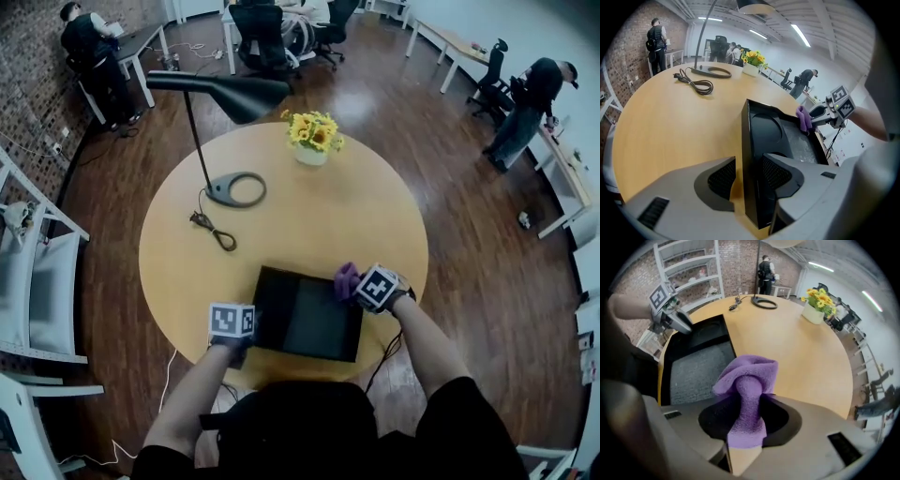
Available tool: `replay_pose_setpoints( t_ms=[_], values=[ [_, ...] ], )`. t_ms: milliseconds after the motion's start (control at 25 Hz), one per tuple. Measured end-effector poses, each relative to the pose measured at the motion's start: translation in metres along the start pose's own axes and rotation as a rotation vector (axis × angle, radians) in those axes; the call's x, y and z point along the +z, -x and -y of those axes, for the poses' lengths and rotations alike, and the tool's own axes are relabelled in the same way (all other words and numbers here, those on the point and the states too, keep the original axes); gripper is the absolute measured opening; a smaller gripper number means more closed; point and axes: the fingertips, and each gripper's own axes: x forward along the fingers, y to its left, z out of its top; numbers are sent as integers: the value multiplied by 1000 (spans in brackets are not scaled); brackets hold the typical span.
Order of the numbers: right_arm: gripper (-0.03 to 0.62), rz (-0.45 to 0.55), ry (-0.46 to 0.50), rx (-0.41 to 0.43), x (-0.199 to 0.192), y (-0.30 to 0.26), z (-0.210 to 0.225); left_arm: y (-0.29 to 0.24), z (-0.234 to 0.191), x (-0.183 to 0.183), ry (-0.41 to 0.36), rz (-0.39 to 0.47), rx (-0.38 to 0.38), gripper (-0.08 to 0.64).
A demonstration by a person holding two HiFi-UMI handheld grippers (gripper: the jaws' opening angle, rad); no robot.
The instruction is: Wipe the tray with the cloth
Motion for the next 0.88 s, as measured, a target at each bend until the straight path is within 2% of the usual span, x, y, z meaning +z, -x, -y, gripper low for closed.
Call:
replay_pose_setpoints(
  t_ms=[80, 200, 400, 560, 680, 800, 880],
  values=[
    [141, 51, -95, -26, -3, 5, 8, -1, -2, -1, 42, 2, -11, 179],
    [134, 75, -253, -72, -16, 11, 21, -1, -4, -3, 94, 19, -24, 179],
    [135, 112, -625, -45, -42, 8, 18, 1, 1, -1, 48, 38, -20, 178],
    [135, 218, -889, -8, -50, -1, 13, 2, 3, -1, 10, 42, -25, 178],
    [133, 301, -971, -44, -51, -2, 10, 4, 3, -3, 10, 49, -33, 176],
    [132, 344, -977, -99, -53, -1, 7, 7, 10, -7, 16, 50, -43, 151],
    [130, 362, -963, -108, -49, 0, 10, 9, 14, -6, 16, 50, -47, 123]
  ],
)
